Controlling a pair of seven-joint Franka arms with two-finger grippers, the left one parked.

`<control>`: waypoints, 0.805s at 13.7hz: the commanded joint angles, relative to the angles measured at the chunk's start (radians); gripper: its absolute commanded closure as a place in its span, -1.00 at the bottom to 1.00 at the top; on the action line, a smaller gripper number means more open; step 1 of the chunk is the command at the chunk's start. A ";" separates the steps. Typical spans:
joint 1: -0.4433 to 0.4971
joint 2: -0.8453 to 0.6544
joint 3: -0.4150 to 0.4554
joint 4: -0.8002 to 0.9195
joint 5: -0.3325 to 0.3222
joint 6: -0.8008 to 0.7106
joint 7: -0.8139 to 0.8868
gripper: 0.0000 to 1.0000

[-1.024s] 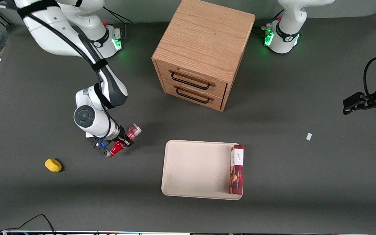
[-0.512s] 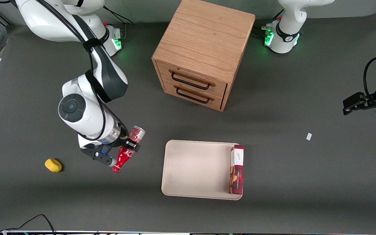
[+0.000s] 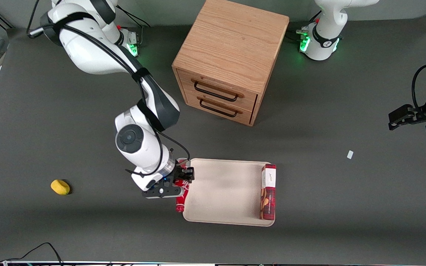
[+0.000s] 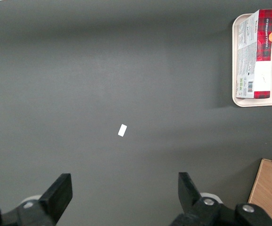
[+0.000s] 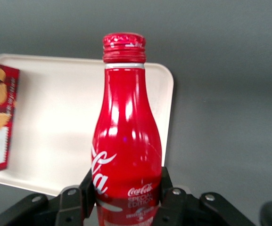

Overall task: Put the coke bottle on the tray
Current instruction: 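Lift the bottle and carry it over the white tray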

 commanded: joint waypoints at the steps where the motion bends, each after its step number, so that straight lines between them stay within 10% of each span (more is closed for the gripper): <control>1: 0.035 0.070 -0.011 0.058 -0.014 0.007 -0.032 0.72; 5: 0.055 0.151 -0.016 0.049 -0.011 0.136 -0.021 0.70; 11: 0.055 0.193 -0.017 0.027 -0.005 0.222 0.003 0.14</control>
